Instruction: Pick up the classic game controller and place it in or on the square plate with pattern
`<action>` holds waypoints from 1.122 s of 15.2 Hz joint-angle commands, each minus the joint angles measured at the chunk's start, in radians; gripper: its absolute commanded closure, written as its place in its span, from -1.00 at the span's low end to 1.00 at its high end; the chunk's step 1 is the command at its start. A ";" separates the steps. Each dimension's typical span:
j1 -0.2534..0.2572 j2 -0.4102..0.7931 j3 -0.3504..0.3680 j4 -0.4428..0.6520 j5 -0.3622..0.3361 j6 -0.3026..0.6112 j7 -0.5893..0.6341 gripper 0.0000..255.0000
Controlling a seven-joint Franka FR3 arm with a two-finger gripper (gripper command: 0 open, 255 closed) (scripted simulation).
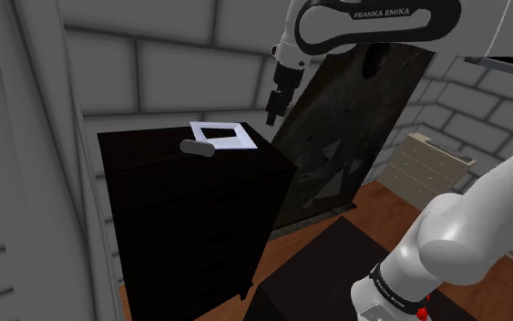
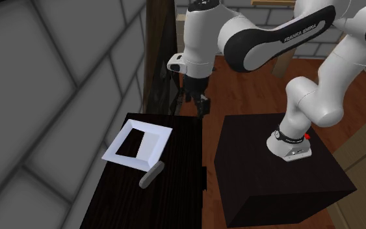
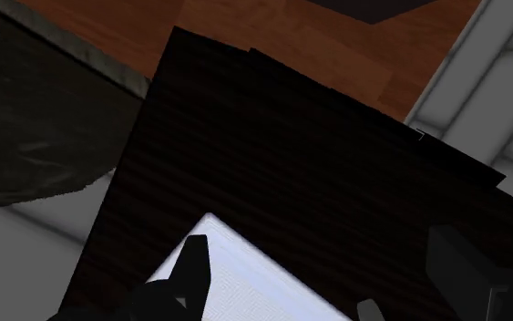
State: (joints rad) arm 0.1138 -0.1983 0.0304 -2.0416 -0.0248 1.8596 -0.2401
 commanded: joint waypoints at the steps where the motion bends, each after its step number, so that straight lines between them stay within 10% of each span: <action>1: 0.016 0.086 0.016 0.064 -0.008 0.006 -0.017 -1.00; 14: 0.115 0.589 0.095 0.542 -0.105 -0.074 -0.140 -1.00; 17: 0.113 0.591 0.094 0.504 -0.106 -0.034 -0.139 -1.00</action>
State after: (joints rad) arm 0.2274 0.3901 0.1244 -1.5267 -0.1294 1.8124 -0.3769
